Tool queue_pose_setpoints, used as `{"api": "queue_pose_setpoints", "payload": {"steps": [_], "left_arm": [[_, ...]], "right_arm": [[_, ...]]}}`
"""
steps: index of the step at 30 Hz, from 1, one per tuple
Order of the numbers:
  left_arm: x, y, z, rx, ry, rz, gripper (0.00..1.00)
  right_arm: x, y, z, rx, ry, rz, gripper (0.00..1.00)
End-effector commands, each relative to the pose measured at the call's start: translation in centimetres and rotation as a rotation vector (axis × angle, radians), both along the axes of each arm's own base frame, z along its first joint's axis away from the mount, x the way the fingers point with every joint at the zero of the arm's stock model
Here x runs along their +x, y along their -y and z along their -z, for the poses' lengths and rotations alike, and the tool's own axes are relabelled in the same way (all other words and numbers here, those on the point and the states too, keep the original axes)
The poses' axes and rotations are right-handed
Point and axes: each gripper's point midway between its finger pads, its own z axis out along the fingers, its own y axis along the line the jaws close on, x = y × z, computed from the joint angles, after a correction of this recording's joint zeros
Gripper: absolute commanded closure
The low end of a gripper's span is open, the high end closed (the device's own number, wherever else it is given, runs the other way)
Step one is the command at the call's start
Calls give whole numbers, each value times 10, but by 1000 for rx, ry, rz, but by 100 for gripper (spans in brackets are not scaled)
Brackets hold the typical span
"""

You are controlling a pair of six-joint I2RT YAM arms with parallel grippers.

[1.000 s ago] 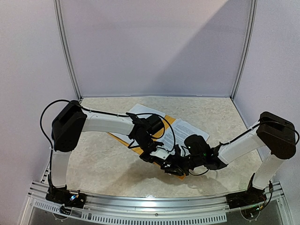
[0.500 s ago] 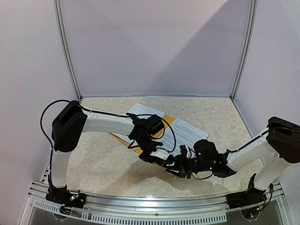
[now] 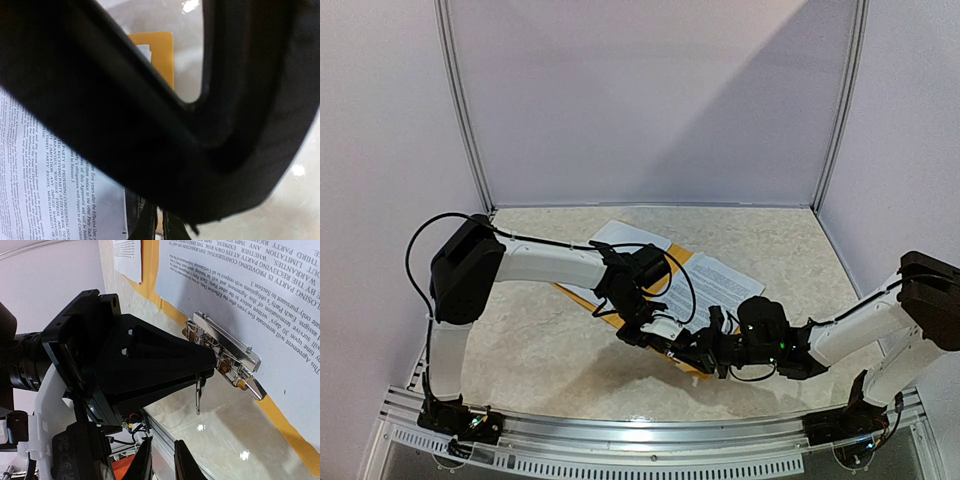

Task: Put the files into the folder
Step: Clamp the file in the folder with some files.

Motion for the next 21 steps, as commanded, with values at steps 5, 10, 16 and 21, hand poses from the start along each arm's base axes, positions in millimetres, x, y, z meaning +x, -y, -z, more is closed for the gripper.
{"api": "queue_pose_setpoints", "payload": {"steps": [5,10,16,21], "left_arm": [[-4,-27,33,149,-6,-36,100],[-4,-27,33,150,-7,-39,100],[-4,-27,33,150,-7,-38,100],[-3,-27,33,153,-6,-39,100]], "right_arm": [[5,9,23,-63,-44,63,86],[6,21,28,-133,-38,89,84],[16,5,6,-44,28,85,79],[18,-8,14,-16,11,72,80]]}}
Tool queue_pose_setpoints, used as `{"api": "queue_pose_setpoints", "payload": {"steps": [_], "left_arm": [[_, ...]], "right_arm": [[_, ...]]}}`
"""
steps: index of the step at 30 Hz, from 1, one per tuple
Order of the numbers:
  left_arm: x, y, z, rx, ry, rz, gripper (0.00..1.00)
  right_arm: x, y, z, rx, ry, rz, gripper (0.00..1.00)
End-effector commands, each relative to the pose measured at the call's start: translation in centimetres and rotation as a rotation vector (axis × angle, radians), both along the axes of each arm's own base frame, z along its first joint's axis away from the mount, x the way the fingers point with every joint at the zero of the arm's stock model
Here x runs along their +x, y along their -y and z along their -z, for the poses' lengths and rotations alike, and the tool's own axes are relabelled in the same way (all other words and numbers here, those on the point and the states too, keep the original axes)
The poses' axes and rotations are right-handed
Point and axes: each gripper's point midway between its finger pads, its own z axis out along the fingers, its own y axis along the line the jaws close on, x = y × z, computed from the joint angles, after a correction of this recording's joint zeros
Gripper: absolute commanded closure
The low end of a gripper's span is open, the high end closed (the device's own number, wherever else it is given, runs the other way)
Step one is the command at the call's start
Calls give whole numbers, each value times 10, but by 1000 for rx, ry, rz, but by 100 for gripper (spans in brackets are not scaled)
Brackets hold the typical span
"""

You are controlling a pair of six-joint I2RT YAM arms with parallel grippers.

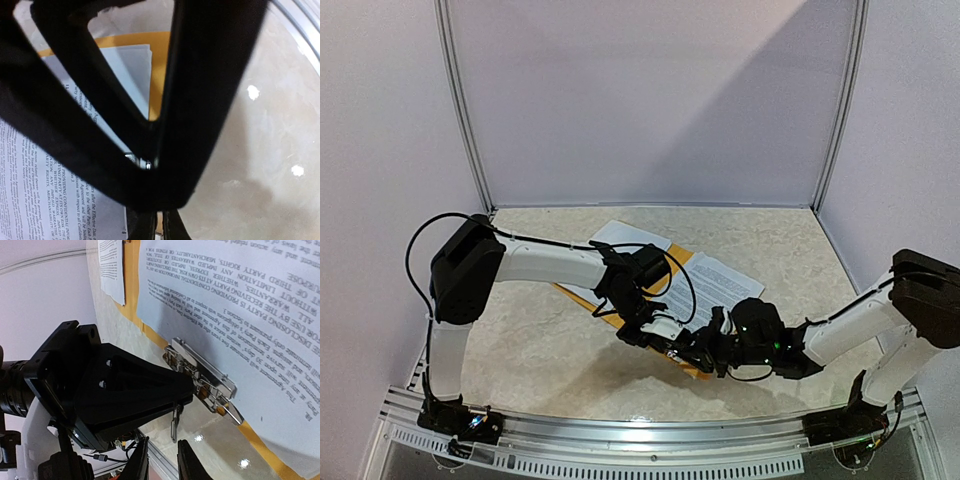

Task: Put the files into the folder
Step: Clamp the file in the folder with some files.

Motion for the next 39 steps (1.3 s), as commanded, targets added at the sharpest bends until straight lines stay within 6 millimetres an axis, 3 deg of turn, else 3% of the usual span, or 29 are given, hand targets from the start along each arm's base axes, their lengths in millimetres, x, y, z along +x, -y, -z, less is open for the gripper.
{"api": "queue_pose_setpoints", "payload": {"steps": [1,8,14,21,24,27,34,39], "left_arm": [[-3,-27,34,153,-4,-32,100],[-3,-27,34,157,-6,-32,100],[-2,-26,34,165,-10,-31,100],[-1,-23,29,160,-15,-42,98],[6,-17,19,147,-8,-75,81],[12,-11,4,121,-5,-107,76],[7,-3,-38,60,-44,-118,74],[0,-9,-62,72,-72,-122,74]], "right_arm": [[5,-12,2,50,14,4,80],[9,-6,7,55,17,43,93],[5,17,23,-63,-14,82,96],[3,15,26,-86,-17,58,98],[2,17,31,-103,-23,57,98],[1,19,35,-113,-28,60,99],[0,21,37,-156,-26,45,100],[-1,24,40,-167,-27,42,100]]}}
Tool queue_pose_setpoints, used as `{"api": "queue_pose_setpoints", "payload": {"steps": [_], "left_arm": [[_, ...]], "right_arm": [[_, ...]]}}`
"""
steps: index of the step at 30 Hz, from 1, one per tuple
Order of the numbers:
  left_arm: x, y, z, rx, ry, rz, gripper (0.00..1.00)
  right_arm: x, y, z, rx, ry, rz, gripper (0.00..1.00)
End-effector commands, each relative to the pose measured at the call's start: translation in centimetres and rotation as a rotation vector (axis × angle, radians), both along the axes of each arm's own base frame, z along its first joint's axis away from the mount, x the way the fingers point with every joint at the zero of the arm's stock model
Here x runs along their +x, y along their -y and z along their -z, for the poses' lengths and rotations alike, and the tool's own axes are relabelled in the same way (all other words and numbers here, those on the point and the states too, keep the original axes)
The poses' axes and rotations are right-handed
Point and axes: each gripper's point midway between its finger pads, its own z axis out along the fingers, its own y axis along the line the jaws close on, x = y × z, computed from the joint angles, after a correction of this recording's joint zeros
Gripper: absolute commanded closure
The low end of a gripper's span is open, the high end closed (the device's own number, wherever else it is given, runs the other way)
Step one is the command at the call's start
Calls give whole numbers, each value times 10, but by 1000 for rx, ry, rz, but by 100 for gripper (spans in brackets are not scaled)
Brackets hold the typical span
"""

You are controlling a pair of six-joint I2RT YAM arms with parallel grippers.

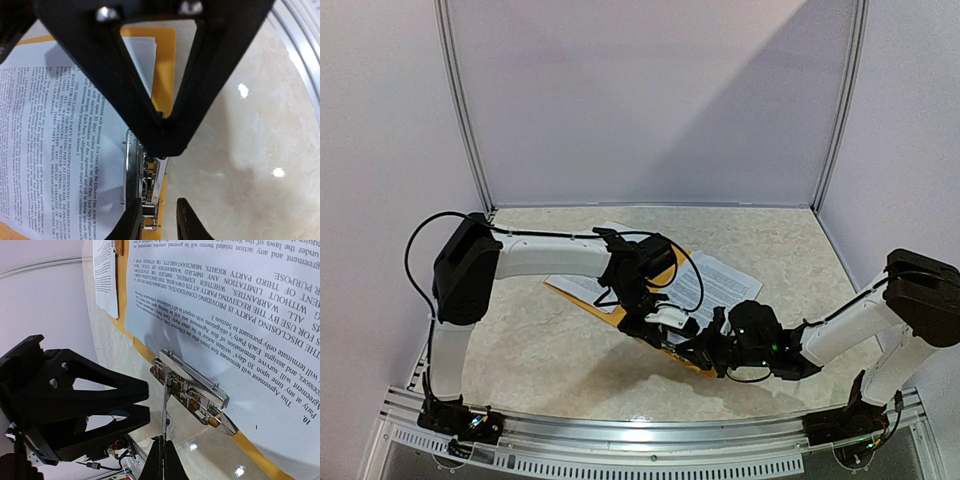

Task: Put the files into the folder
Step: Clamp the file in the folder with some files.

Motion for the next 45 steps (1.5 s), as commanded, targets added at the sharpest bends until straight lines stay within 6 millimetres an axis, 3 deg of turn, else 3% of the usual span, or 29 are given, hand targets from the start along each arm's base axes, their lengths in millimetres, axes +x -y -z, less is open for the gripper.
{"api": "queue_pose_setpoints", "payload": {"steps": [1,4,6,8,13,18,33,45], "left_arm": [[-8,-12,-41,-3,-33,-11,74],[-3,-24,-47,16,-28,-73,76],[18,-30,-45,39,28,-201,86],[43,-43,-38,76,107,-331,90],[78,-73,-28,91,210,-507,90],[106,-87,-14,92,332,-596,89],[93,-96,23,106,196,-779,85],[82,-98,43,157,212,-734,88]], "right_arm": [[-9,19,29,-122,-48,5,100],[-9,20,30,-127,-47,3,100],[-9,21,31,-134,-47,2,100],[-9,21,31,-142,-41,-2,100],[-9,18,31,-177,-24,-36,100],[-12,17,30,-204,-8,-74,100],[-19,25,24,-258,-19,-112,100],[-19,36,33,-313,-31,-87,100]]}}
